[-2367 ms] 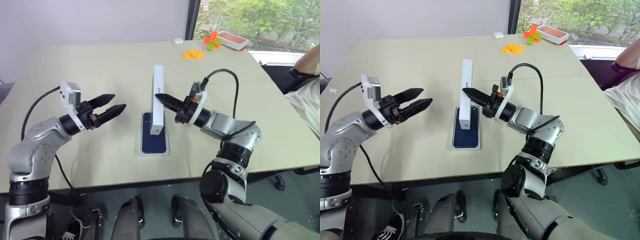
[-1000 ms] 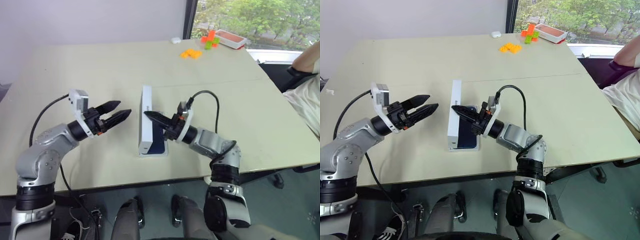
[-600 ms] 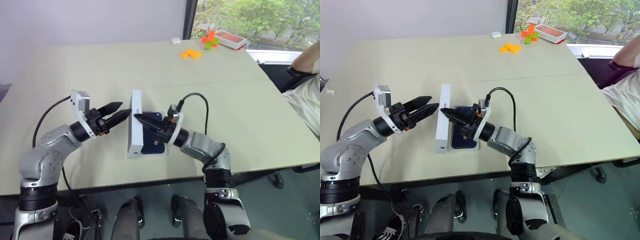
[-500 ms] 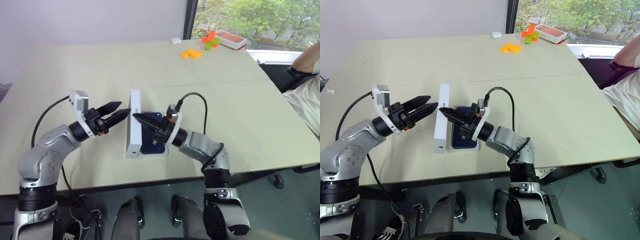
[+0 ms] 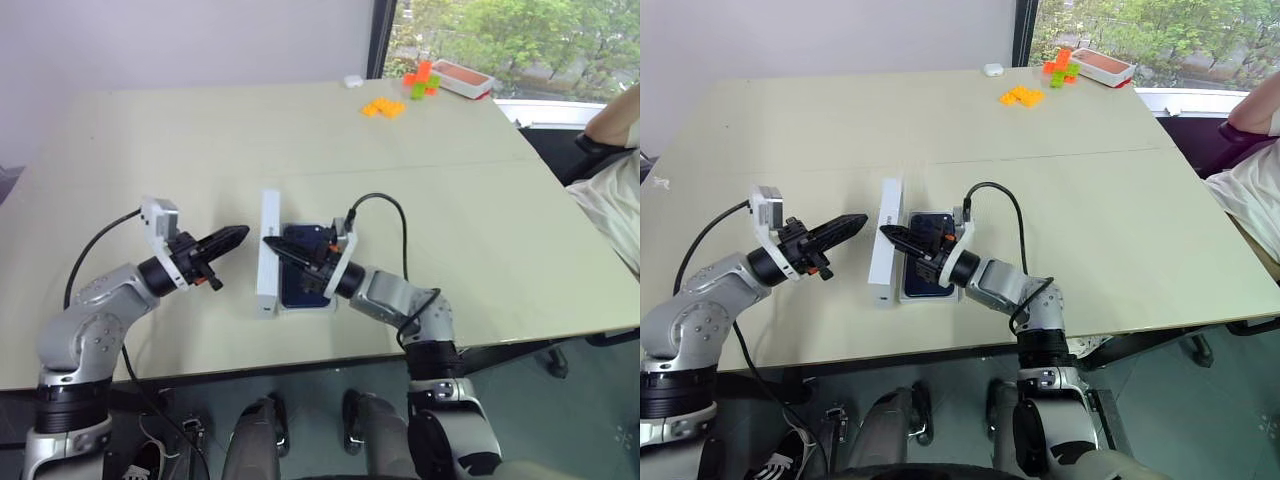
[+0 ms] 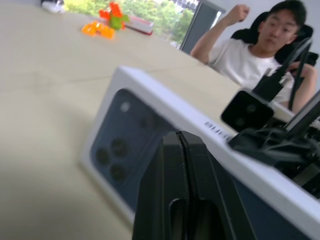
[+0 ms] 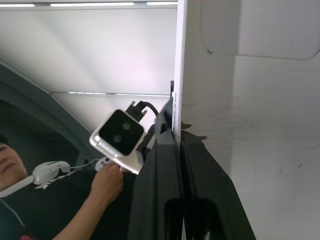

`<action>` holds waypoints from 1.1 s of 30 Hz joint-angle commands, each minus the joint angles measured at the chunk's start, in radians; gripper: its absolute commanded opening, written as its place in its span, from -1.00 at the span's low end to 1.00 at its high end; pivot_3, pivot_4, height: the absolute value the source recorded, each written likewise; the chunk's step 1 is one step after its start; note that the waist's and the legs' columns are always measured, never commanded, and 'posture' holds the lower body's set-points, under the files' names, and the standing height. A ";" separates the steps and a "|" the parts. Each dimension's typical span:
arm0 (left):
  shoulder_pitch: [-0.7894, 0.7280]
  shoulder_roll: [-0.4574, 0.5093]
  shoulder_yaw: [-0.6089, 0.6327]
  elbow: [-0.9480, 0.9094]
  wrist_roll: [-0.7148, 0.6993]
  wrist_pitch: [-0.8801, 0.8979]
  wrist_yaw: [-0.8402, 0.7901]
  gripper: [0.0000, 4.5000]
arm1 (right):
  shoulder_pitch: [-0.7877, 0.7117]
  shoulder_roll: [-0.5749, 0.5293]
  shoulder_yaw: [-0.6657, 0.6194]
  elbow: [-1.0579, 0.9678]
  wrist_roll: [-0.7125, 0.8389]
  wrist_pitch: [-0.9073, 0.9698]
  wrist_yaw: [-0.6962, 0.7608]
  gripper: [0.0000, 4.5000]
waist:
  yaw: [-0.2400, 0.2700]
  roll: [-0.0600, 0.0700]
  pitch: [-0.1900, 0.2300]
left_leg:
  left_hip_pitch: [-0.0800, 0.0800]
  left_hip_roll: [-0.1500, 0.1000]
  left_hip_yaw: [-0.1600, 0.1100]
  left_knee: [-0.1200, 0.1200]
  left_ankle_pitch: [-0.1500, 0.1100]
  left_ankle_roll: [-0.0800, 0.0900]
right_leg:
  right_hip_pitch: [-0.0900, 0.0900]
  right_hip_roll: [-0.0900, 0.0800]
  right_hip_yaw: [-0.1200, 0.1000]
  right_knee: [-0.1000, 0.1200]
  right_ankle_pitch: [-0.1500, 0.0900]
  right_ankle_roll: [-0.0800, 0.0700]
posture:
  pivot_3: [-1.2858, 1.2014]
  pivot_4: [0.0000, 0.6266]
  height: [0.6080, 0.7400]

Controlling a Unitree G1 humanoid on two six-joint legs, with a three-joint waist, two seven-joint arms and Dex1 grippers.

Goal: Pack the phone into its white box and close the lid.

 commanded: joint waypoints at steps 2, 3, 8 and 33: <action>0.005 -0.005 -0.004 -0.008 0.023 -0.036 -0.011 -0.98 | 0.001 -0.021 0.012 -0.085 -0.051 -0.003 0.066 -1.00 | 0.000 0.000 0.000 | 0.000 0.000 0.000 -0.003 0.000 0.000 | 0.000 0.000 0.000 -0.002 0.000 0.000 | 0.03 -0.52 1.00; 0.008 -0.006 -0.011 -0.001 0.035 -0.045 -0.015 -0.98 | 0.003 -0.021 0.008 -0.095 -0.063 -0.016 0.077 -1.00 | 0.000 0.000 0.000 | 0.000 0.000 0.000 -0.003 0.000 0.000 | 0.000 0.000 0.000 -0.003 0.000 0.000 | 0.03 -0.52 1.00; 0.002 -0.038 -0.050 0.006 0.049 -0.050 -0.017 -1.00 | -0.003 -0.014 -0.008 -0.077 -0.049 -0.006 0.086 -0.74 | 0.003 0.000 0.000 | 0.000 -0.001 0.001 -0.004 0.000 0.000 | 0.000 0.000 0.000 -0.005 0.001 -0.001 | 0.03 -0.52 1.00; -0.111 -0.182 -0.200 0.067 0.126 -0.067 -0.015 -1.00 | -0.005 -0.819 0.285 -0.324 -0.805 -0.396 0.946 0.46 | 0.025 0.000 0.000 | 0.000 -0.002 -0.002 0.005 0.000 0.001 | 0.004 0.001 -0.001 -0.006 -0.002 0.004 | 0.03 -0.52 1.00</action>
